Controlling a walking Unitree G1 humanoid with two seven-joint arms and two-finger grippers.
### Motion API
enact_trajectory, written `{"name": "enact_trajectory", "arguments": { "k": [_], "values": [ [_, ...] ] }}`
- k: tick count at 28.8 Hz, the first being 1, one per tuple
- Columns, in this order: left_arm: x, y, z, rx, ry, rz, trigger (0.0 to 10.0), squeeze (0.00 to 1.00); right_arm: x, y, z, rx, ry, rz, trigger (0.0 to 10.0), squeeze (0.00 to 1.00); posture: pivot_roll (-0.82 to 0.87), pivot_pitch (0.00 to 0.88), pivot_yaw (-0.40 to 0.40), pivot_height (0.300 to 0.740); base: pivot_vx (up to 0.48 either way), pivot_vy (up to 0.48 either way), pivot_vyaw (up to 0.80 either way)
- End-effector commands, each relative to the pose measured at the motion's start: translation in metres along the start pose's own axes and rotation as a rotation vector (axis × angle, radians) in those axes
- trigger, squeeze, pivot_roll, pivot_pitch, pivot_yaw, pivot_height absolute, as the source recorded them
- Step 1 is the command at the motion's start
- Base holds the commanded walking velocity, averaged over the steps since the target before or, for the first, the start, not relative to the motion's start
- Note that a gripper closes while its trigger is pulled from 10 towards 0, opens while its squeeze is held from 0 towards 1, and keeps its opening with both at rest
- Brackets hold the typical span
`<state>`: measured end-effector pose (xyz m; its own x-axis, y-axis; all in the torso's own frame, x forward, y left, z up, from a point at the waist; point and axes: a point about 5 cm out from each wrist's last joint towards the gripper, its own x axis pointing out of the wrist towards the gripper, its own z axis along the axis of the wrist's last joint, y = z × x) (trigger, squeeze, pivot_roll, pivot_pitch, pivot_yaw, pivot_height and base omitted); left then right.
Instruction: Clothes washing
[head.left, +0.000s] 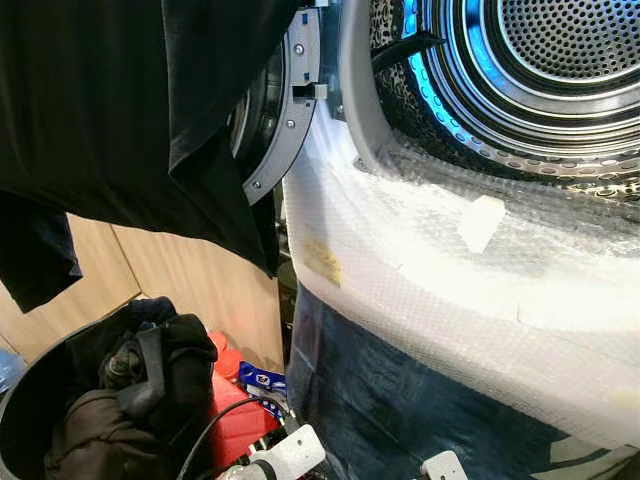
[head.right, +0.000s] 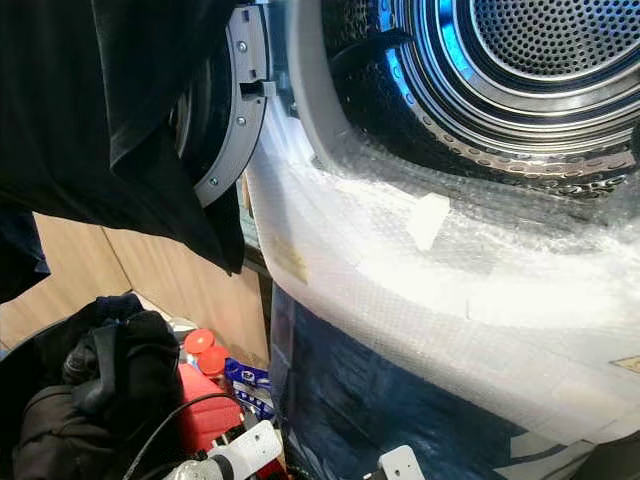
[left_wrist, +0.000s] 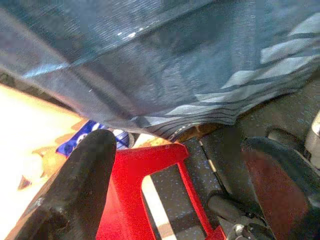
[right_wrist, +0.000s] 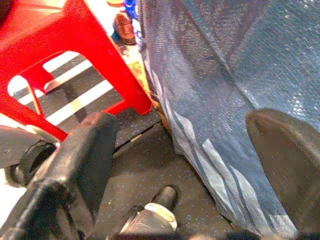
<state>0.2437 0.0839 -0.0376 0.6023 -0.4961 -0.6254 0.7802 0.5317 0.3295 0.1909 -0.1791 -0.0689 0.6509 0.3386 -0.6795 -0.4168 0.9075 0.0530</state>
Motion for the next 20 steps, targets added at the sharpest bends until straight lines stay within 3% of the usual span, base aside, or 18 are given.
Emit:
{"name": "enact_trajectory", "arguments": {
  "k": [1, 7, 15, 20],
  "values": [
    [0.002, 0.003, 0.007, 0.057, -0.025, -0.027, 10.0, 0.00, 0.001, 0.001, 0.007, -0.023, -0.043, 0.031, 10.0, 0.00, -0.07, 0.000, 0.047, 0.740, 0.000, 0.000, 0.00],
    [0.003, 0.014, 0.020, 0.107, -0.068, -0.031, 10.0, 0.00, 0.002, 0.006, 0.013, -0.086, -0.065, 0.120, 10.0, 0.00, -0.08, 0.000, 0.052, 0.740, 0.000, 0.000, 0.00],
    [0.005, 0.039, 0.046, 0.089, -0.160, 0.011, 10.0, 0.00, 0.000, 0.014, 0.013, -0.142, -0.070, 0.238, 10.0, 0.00, -0.06, 0.000, 0.051, 0.740, 0.000, 0.000, 0.00],
    [0.005, 0.043, 0.054, 0.079, -0.194, 0.013, 10.0, 0.00, -0.001, 0.012, 0.014, -0.155, -0.075, 0.255, 10.0, 0.00, -0.07, 0.000, 0.053, 0.740, 0.000, 0.000, 0.00]
  ]
}}
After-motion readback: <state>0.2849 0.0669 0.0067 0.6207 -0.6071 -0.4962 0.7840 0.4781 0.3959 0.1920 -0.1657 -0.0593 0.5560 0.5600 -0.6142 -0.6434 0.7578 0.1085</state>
